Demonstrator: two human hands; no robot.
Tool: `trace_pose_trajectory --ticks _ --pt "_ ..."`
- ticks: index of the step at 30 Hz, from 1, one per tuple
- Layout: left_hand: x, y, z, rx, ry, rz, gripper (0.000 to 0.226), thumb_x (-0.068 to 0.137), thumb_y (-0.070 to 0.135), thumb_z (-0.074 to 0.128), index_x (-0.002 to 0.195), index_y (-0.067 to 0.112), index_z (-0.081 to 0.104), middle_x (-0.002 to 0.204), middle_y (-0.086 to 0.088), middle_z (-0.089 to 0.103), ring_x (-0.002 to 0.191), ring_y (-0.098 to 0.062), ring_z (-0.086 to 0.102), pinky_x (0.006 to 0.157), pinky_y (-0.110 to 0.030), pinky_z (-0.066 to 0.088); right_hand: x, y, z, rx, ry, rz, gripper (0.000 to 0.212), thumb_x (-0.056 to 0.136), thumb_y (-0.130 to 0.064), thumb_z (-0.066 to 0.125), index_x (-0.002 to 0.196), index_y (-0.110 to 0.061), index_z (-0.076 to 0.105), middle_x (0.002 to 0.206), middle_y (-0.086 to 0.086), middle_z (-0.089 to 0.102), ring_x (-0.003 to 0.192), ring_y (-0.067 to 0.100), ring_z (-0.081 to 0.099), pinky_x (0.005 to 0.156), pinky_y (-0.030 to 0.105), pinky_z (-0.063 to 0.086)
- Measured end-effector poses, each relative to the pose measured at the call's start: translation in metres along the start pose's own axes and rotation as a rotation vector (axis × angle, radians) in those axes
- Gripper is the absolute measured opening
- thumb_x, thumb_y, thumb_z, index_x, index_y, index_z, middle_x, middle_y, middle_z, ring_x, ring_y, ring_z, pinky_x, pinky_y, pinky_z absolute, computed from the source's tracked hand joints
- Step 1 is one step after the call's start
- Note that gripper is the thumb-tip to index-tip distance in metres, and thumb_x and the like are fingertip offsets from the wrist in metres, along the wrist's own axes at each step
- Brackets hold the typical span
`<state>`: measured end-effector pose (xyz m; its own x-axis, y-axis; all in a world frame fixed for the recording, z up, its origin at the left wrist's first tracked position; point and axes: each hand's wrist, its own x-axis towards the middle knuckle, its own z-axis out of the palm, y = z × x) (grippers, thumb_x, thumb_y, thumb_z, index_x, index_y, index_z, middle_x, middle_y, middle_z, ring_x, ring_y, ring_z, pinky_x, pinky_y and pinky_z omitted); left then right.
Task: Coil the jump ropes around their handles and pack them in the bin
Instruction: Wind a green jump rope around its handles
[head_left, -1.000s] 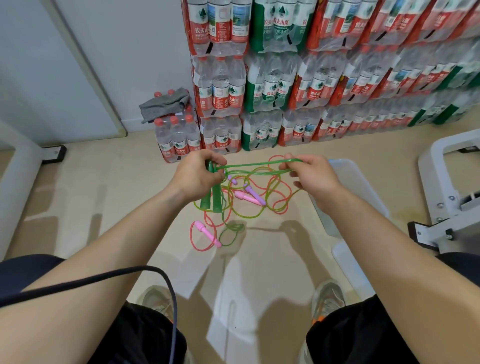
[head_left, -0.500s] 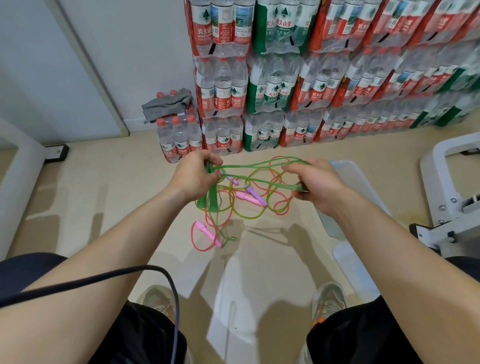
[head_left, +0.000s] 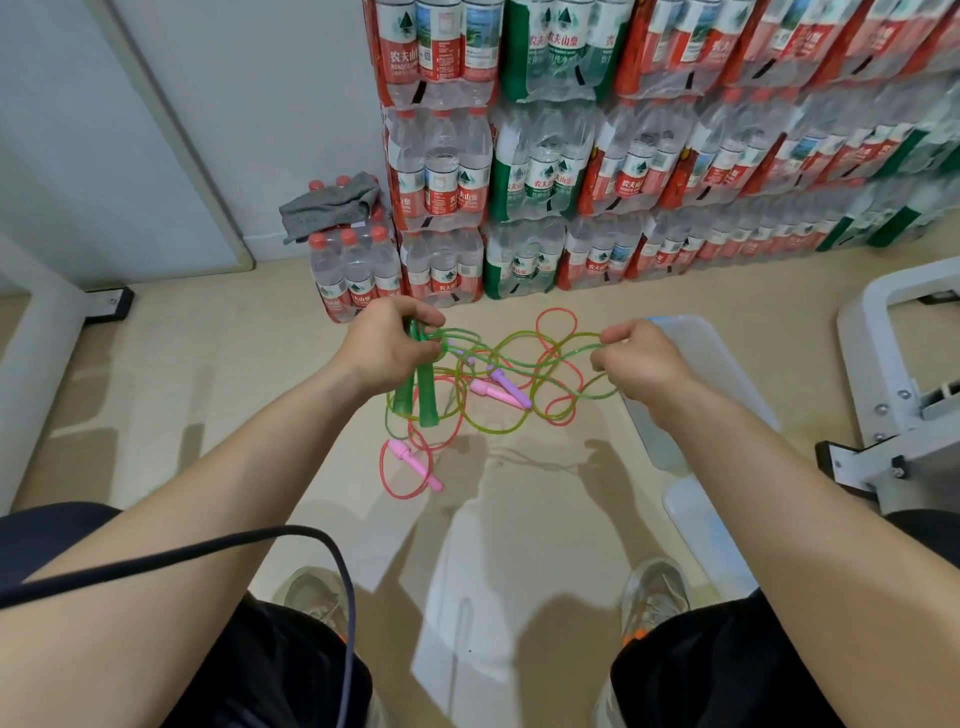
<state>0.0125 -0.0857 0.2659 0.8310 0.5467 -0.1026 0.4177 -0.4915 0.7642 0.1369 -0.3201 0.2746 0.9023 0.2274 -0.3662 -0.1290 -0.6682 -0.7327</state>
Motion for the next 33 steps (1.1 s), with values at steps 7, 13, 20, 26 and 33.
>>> trace_pose_trajectory --ticks 7,13,20,26,33 --pt "-0.008 0.012 0.003 -0.13 -0.091 -0.019 0.024 0.083 0.004 0.078 0.102 0.018 0.071 0.101 0.001 0.066 0.093 -0.014 0.064 0.075 -0.014 0.051 -0.023 -0.014 0.007 -0.589 -0.193 -0.171 0.079 0.085 -0.021 0.067 0.153 -0.023 0.027 0.149 0.011 0.032 0.141 0.034 0.029 0.109 0.042 0.037" --pt "-0.012 0.018 0.009 -0.132 -0.089 -0.024 0.026 0.083 0.004 0.078 0.107 0.012 0.072 0.108 -0.007 0.069 0.096 -0.02 0.066 0.082 -0.022 0.056 -0.046 -0.024 0.013 -0.923 -0.27 -0.294 0.072 0.083 -0.016 0.058 0.148 -0.02 0.028 0.146 0.009 0.03 0.137 0.033 0.028 0.1 0.044 0.041" --pt "-0.014 0.022 0.018 -0.253 -0.111 -0.05 0.021 0.083 0.002 0.079 0.1 0.013 0.071 0.088 -0.005 0.07 0.076 -0.012 0.067 0.075 -0.021 0.057 -0.055 -0.025 0.038 -0.485 -0.171 -0.63 0.06 0.083 -0.042 0.063 0.14 -0.033 0.048 0.132 -0.005 0.046 0.129 0.023 0.04 0.106 0.045 0.041" --pt "-0.022 0.033 0.022 -0.394 -0.181 -0.079 0.024 0.084 -0.004 0.075 0.105 0.007 0.071 0.102 -0.021 0.073 0.094 -0.03 0.073 0.087 -0.036 0.06 -0.041 -0.01 0.048 -0.388 -0.057 -0.604 0.04 0.087 -0.04 0.071 0.122 -0.026 0.058 0.114 -0.008 0.057 0.107 0.017 0.056 0.089 0.038 0.047" --pt "-0.024 0.034 0.021 -0.421 -0.217 -0.074 0.026 0.083 -0.008 0.074 0.102 0.01 0.069 0.106 -0.025 0.071 0.086 -0.021 0.071 0.082 -0.03 0.06 -0.036 -0.01 0.049 -0.117 -0.077 -0.536 0.018 0.086 -0.02 0.077 0.099 -0.024 0.067 0.08 -0.015 0.062 0.073 -0.001 0.057 0.064 0.012 0.041"
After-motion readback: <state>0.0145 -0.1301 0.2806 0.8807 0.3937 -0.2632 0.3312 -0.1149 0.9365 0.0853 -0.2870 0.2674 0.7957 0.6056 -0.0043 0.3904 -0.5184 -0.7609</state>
